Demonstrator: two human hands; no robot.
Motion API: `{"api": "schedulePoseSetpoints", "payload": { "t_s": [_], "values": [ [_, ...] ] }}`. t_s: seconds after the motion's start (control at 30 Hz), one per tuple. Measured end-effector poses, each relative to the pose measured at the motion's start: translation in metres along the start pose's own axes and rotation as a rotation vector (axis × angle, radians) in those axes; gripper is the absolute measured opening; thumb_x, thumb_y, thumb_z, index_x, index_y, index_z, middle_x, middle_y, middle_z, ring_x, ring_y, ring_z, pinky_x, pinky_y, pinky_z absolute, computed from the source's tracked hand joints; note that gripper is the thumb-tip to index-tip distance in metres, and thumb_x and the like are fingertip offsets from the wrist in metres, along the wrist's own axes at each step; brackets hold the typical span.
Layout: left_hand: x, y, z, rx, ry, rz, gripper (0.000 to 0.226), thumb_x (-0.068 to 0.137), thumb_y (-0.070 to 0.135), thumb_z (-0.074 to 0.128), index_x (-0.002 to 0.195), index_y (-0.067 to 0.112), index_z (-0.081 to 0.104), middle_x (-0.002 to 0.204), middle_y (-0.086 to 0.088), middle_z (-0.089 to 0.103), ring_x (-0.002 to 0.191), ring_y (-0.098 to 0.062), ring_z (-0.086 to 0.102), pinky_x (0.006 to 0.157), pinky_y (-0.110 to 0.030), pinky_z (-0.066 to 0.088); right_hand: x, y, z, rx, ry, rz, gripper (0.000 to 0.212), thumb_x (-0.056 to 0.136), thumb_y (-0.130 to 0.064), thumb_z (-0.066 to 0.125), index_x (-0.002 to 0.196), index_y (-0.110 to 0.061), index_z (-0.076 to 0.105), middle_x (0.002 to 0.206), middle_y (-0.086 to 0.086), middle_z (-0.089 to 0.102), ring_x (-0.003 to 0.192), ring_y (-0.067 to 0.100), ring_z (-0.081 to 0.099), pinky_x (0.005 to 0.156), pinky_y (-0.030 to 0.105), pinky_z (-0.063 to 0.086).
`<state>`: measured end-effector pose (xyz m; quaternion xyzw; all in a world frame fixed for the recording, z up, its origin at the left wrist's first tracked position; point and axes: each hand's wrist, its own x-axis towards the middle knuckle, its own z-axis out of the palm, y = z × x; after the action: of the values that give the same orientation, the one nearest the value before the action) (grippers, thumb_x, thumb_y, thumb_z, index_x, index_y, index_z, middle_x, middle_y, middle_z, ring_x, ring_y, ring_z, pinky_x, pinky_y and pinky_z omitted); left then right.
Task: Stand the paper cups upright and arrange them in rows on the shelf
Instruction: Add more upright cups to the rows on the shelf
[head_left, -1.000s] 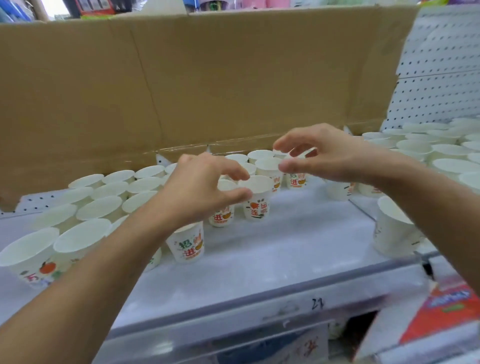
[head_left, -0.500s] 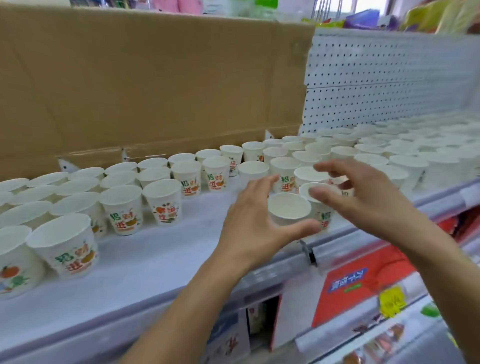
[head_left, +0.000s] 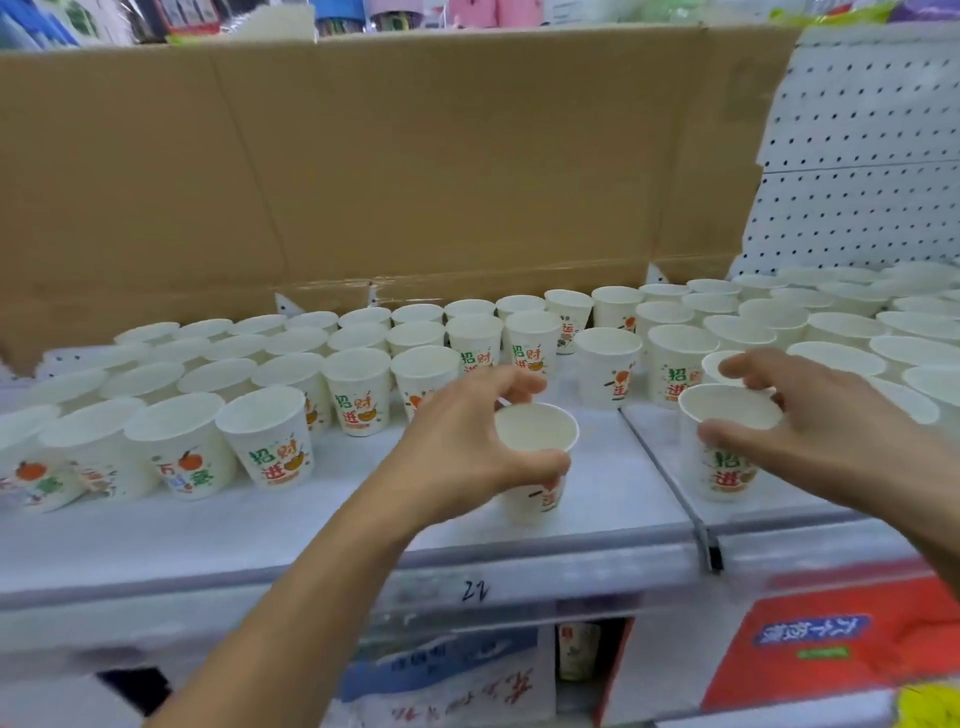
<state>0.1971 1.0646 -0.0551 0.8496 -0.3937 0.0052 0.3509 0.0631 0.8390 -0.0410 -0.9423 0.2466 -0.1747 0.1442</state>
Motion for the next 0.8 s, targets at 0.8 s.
{"api": "schedulePoseSetpoints", "payload": {
  "t_s": [0.8],
  "values": [
    [-0.008, -0.062, -0.099, 0.315, -0.057, 0.011, 0.011, 0.073, 0.043, 0.077, 0.081, 0.037, 0.073, 0.103, 0.022, 0.065, 0.108, -0.003, 0.052, 0.105, -0.041, 0.033, 0.02, -0.08, 0.012, -0.39, -0.208, -0.351, 0.024, 0.095, -0.029, 0.04, 0.102, -0.026, 0.063, 0.102, -0.004, 0.056, 0.094, 0.016, 0.053, 0.082, 0.033, 0.047]
  ]
}}
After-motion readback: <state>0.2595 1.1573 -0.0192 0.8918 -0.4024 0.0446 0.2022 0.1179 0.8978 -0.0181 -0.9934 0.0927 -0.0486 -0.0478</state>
